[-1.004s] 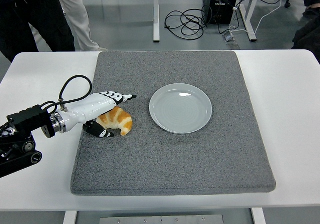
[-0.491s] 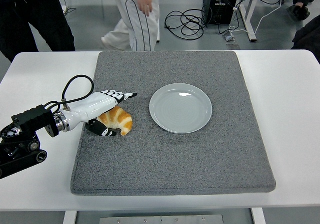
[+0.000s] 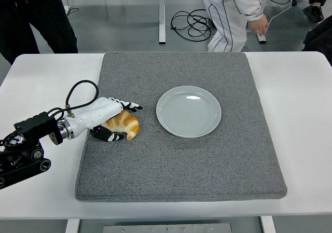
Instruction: Place the bread on the plate
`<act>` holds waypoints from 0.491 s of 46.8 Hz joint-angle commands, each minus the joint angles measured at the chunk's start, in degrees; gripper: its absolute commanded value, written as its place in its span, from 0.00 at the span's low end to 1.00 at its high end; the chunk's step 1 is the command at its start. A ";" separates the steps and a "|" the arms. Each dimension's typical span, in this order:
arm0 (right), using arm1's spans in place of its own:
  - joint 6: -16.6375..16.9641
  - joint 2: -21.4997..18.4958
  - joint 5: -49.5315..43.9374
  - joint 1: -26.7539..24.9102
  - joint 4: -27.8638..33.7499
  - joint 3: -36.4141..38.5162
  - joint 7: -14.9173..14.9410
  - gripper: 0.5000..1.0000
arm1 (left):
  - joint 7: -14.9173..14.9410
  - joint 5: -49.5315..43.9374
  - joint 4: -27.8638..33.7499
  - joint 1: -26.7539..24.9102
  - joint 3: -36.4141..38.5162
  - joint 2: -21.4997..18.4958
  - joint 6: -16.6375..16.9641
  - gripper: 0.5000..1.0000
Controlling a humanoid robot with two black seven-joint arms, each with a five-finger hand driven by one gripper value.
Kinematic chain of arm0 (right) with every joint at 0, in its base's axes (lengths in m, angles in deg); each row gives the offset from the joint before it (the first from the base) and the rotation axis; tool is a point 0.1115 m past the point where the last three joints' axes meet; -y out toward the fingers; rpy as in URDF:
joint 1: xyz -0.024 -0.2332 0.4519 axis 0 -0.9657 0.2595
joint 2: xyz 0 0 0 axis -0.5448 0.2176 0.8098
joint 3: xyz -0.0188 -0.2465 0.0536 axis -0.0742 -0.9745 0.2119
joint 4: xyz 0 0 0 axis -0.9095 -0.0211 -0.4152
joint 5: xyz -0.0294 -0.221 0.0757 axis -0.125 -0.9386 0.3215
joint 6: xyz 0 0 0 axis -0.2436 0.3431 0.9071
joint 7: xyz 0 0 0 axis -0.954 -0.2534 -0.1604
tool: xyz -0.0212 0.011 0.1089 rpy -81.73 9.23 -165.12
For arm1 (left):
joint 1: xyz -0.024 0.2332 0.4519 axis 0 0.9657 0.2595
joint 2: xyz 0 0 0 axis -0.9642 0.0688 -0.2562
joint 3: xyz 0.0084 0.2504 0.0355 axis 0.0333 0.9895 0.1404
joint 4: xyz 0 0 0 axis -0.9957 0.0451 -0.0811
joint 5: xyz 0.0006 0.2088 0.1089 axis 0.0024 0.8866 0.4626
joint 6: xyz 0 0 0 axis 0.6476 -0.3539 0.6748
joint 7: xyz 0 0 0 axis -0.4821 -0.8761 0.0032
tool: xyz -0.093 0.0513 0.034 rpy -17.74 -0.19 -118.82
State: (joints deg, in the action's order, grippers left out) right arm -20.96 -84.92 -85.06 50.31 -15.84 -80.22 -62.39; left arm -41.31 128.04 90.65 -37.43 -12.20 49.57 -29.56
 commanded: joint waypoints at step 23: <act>0.01 0.00 0.00 0.00 0.00 0.00 0.00 1.00 | -2.21 -0.84 0.89 -2.82 -0.46 -1.85 -0.54 0.00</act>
State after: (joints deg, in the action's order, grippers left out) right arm -20.98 -84.92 -85.06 50.31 -15.84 -80.22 -62.39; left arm -43.45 127.13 91.19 -39.14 -12.46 48.51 -29.98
